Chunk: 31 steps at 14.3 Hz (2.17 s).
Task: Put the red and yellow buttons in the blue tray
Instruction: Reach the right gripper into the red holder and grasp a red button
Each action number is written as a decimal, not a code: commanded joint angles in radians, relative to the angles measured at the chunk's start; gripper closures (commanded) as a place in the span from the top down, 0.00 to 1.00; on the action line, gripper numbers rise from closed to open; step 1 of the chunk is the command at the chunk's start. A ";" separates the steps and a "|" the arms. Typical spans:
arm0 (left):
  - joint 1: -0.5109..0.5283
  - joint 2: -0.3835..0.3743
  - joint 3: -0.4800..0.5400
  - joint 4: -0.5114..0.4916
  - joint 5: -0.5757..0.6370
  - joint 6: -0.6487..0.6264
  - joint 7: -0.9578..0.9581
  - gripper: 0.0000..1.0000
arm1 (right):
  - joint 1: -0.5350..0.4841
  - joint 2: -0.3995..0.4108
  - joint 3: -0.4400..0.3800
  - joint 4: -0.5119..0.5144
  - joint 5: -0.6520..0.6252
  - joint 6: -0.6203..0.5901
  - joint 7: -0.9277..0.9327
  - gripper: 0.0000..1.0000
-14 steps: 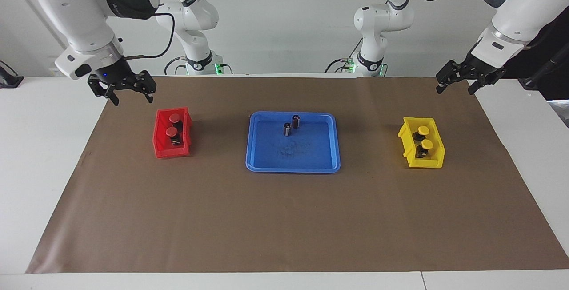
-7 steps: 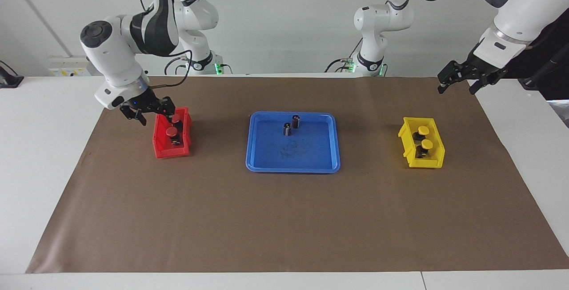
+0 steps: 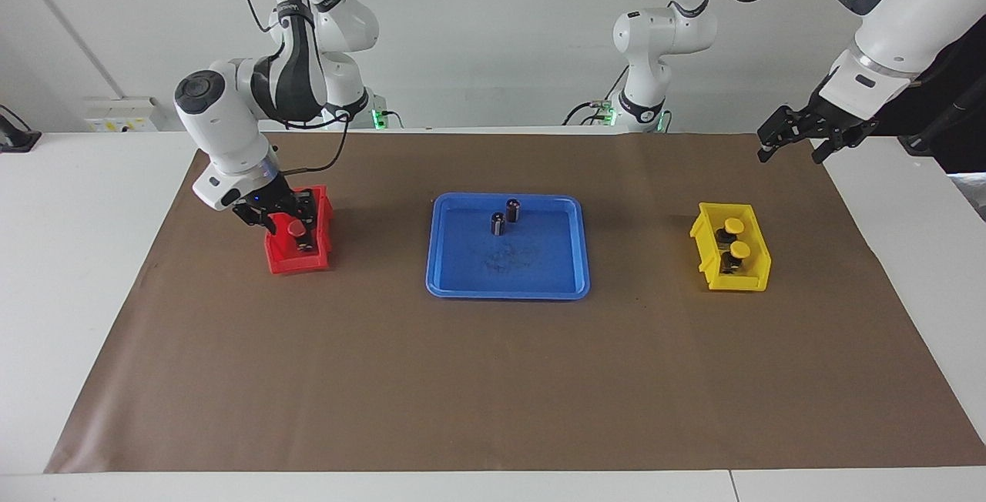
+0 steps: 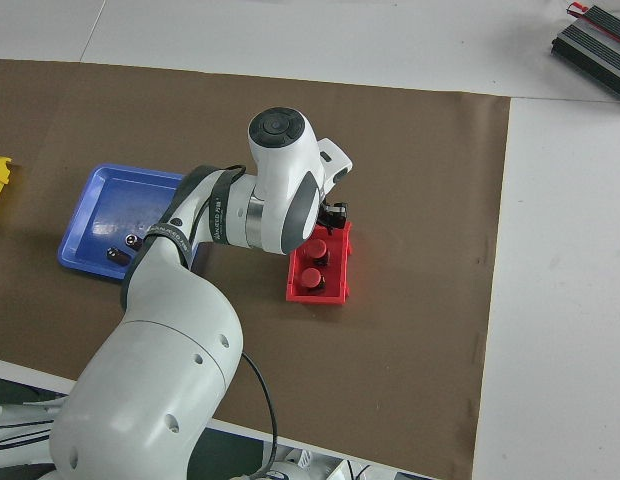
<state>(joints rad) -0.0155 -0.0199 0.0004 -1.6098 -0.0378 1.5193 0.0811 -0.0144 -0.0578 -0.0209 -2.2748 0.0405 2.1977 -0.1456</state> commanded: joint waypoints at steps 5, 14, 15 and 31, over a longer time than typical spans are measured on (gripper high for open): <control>0.003 -0.046 0.001 -0.067 0.001 0.032 0.008 1.00 | -0.001 -0.019 0.001 -0.064 0.015 0.062 -0.017 0.67; 0.008 -0.117 0.001 -0.372 0.042 0.320 0.017 1.00 | -0.019 -0.019 -0.001 -0.098 0.015 0.073 -0.091 0.66; 0.011 -0.117 0.001 -0.390 0.042 0.337 0.020 1.00 | -0.022 -0.019 -0.001 -0.100 0.015 0.071 -0.098 0.65; 0.063 -0.086 0.003 -0.687 0.042 0.651 0.072 0.76 | 0.028 0.113 0.006 0.330 0.013 -0.339 -0.024 0.18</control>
<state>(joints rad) 0.0225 -0.1042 0.0048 -2.2777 -0.0129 2.1390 0.1289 -0.0156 -0.0411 -0.0234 -2.1676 0.0408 2.0161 -0.2186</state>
